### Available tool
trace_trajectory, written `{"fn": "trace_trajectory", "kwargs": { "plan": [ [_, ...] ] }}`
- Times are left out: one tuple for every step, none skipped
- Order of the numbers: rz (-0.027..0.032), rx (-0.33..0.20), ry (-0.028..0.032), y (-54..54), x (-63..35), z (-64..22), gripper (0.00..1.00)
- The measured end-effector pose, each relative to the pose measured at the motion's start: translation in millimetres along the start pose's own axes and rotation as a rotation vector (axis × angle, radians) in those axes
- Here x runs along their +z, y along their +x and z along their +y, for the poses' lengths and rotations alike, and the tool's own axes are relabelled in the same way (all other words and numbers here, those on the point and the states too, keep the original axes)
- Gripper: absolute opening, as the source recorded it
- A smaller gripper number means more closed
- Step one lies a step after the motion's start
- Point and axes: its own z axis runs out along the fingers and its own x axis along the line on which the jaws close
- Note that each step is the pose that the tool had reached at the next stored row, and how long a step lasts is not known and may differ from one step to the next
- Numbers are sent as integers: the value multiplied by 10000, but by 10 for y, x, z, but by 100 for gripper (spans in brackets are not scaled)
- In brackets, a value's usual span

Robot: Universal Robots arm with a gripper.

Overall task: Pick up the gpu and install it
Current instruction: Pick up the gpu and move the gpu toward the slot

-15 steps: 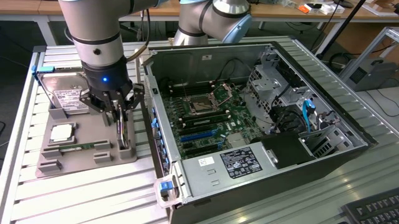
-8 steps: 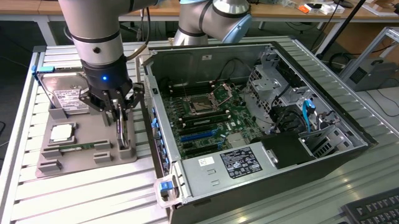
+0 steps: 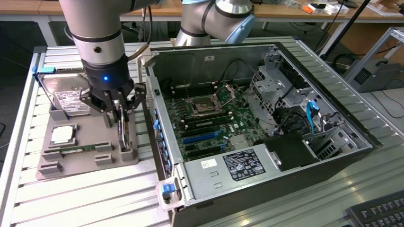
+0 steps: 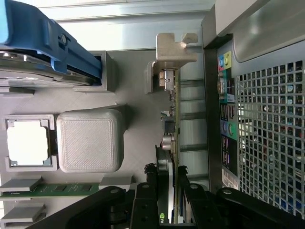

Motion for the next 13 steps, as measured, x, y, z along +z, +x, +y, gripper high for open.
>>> {"fn": "trace_trajectory", "kwargs": {
  "plan": [
    [-1, 0, -1, 0, -2, 0, 27],
    [0, 0, 0, 0, -6, 0, 27],
    [0, 0, 0, 0, -9, 0, 27],
    [-1, 0, 0, 0, -12, -1, 27],
    [1, 0, 0, 0, -17, -1, 27],
    [0, 0, 0, -1, -20, -1, 27],
    [-1, 0, -1, -1, -24, -1, 27],
    [0, 0, 0, -1, -28, -1, 27],
    [-1, 0, -1, -1, -32, -1, 27],
    [-2, 0, -1, -1, -35, -1, 27],
    [-1, 0, 0, -1, -40, -1, 27],
    [-1, 0, 0, -1, -43, -2, 27],
    [-1, 0, -1, -2, -48, -2, 27]
  ]
}}
